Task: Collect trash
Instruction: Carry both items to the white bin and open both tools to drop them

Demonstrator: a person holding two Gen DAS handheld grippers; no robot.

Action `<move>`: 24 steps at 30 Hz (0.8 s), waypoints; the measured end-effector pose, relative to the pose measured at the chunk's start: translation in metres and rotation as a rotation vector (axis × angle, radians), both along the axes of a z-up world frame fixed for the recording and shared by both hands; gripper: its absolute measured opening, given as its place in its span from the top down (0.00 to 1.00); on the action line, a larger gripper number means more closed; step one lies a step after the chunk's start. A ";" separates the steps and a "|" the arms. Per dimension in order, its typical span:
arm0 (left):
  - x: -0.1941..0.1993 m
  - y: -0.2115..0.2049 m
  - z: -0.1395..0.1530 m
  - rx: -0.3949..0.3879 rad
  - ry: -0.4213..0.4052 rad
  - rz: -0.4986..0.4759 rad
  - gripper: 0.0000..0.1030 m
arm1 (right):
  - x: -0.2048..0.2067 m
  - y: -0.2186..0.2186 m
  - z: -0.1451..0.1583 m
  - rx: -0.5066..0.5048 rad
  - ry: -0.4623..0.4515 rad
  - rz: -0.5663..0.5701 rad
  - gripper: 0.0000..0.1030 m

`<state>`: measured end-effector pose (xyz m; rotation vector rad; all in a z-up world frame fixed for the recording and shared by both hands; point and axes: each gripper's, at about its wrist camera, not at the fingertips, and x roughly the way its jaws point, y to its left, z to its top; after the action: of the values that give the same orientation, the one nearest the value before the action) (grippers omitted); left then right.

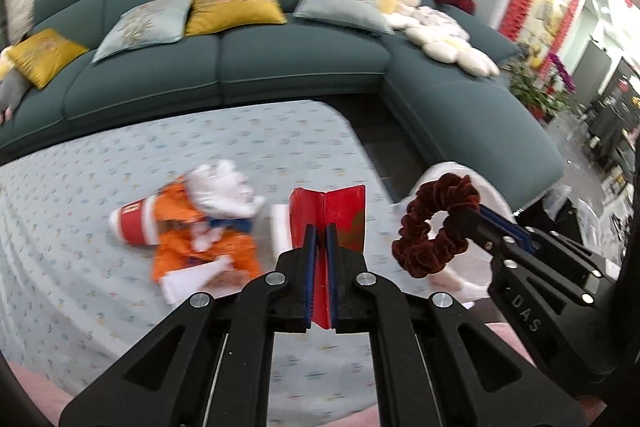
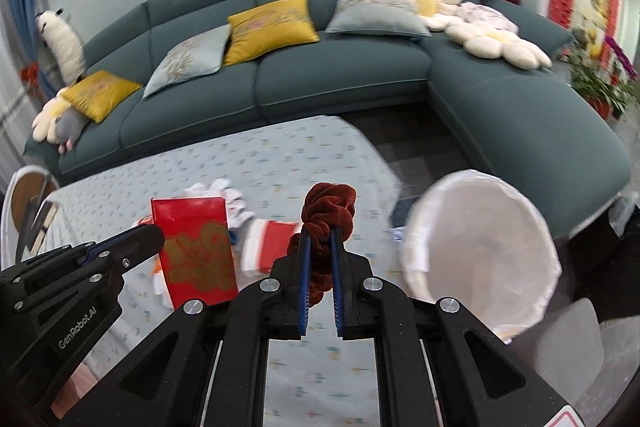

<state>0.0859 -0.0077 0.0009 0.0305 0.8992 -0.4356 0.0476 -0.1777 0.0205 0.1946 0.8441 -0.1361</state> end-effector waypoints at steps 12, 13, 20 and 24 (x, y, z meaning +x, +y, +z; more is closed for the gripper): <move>-0.012 -0.117 -0.004 -0.027 0.005 -0.170 0.95 | -0.037 -0.107 -0.013 -0.014 0.008 -0.181 0.91; -0.011 -0.122 -0.005 -0.030 0.010 -0.176 0.95 | -0.039 -0.115 -0.016 -0.012 0.012 -0.194 0.91; -0.008 -0.176 -0.020 -0.025 0.043 -0.234 0.95 | -0.046 -0.160 -0.032 0.005 0.037 -0.258 0.91; -0.004 -0.197 -0.028 -0.022 0.062 -0.245 0.94 | -0.045 -0.176 -0.041 0.015 0.051 -0.270 0.91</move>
<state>0.0822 -0.2046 -0.0275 0.1082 0.9553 -0.6782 0.0025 -0.3540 -0.0205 0.3202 0.8672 -0.3891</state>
